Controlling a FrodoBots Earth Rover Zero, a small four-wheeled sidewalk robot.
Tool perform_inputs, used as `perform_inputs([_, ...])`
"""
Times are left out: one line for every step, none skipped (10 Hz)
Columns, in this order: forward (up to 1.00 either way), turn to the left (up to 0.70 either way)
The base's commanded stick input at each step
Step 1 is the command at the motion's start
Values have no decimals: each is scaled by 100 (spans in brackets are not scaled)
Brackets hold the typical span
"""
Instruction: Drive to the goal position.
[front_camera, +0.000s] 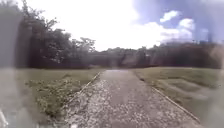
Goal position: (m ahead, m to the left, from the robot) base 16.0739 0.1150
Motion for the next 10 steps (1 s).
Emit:
perform_inputs([100, 0])
perform_inputs([100, -25])
perform_inputs([100, -24])
perform_inputs([100, -19])
perform_inputs([100, -9])
perform_inputs([100, 0])
perform_inputs([100, 0])
perform_inputs([100, 0])
perform_inputs([100, 0])
perform_inputs([100, 0])
